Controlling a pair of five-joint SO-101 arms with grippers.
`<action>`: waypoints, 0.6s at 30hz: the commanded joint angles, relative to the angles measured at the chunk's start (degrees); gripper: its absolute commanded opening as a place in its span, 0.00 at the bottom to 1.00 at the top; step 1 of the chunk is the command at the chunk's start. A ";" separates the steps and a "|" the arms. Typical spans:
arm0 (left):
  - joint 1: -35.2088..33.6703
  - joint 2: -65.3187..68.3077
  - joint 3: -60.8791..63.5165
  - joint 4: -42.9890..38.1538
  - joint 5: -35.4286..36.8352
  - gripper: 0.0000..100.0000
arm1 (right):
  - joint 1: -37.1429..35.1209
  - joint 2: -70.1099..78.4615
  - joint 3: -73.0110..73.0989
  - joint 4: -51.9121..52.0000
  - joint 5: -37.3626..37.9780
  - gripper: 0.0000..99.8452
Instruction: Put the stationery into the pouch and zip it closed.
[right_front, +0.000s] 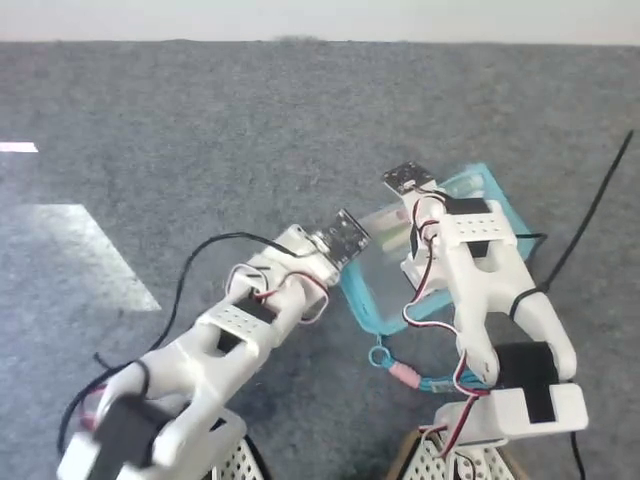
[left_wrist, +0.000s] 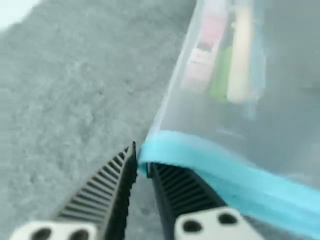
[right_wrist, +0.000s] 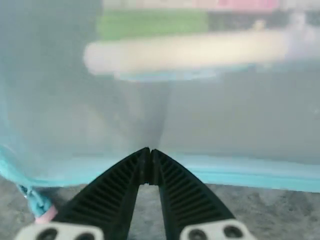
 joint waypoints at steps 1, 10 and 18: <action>-2.99 -14.15 -9.71 18.90 3.52 0.01 | -0.75 -0.31 0.97 0.04 -0.70 0.01; -3.08 -29.19 -30.29 54.59 3.69 0.01 | -0.75 -0.57 0.97 0.22 -0.79 0.01; -5.45 -29.10 -33.71 60.75 2.64 0.01 | 1.89 -15.96 4.92 3.56 -0.88 0.01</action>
